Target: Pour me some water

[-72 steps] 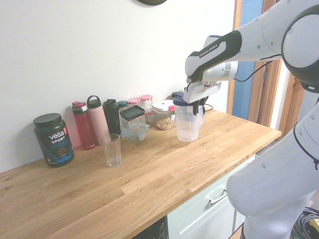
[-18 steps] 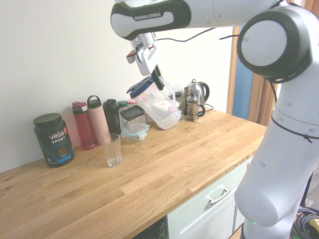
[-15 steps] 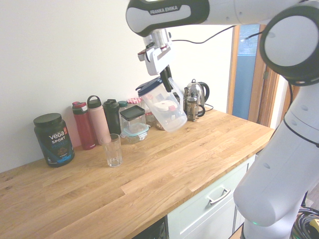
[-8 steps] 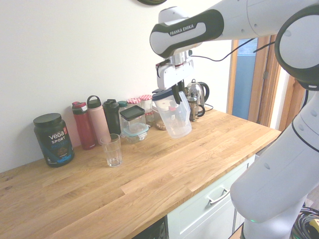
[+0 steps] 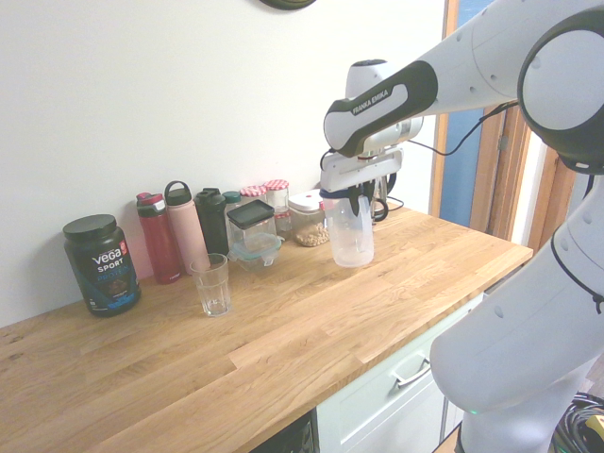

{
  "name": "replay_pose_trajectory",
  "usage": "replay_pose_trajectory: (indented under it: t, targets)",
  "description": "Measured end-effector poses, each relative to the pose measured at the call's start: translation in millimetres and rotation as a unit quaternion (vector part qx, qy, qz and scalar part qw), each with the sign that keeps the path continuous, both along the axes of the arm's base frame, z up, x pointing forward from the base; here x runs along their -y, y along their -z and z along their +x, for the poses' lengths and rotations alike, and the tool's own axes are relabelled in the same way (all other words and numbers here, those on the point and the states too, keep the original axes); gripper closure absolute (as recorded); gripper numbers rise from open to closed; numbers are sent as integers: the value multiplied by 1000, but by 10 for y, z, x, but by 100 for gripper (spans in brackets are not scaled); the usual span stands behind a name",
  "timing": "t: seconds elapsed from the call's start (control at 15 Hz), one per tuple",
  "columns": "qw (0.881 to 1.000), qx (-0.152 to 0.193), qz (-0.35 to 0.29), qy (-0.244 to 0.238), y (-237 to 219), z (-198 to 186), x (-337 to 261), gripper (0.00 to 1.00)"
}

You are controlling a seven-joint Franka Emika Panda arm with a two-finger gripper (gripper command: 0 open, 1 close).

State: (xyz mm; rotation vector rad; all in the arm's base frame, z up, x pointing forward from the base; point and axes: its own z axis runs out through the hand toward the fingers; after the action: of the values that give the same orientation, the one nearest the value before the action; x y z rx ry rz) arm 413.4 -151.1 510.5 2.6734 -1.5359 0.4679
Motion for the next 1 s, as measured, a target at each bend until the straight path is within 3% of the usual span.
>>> replay_pose_trajectory:
  t: [0.67, 0.73, 1.0]
  targets:
    - [1000, 0, 9, 11, 293, 82, 113, 100]
    - [1000, 0, 9, 10, 293, 83, 113, 0]
    - [1000, -5, 6, -6, 299, 95, 30, 0]
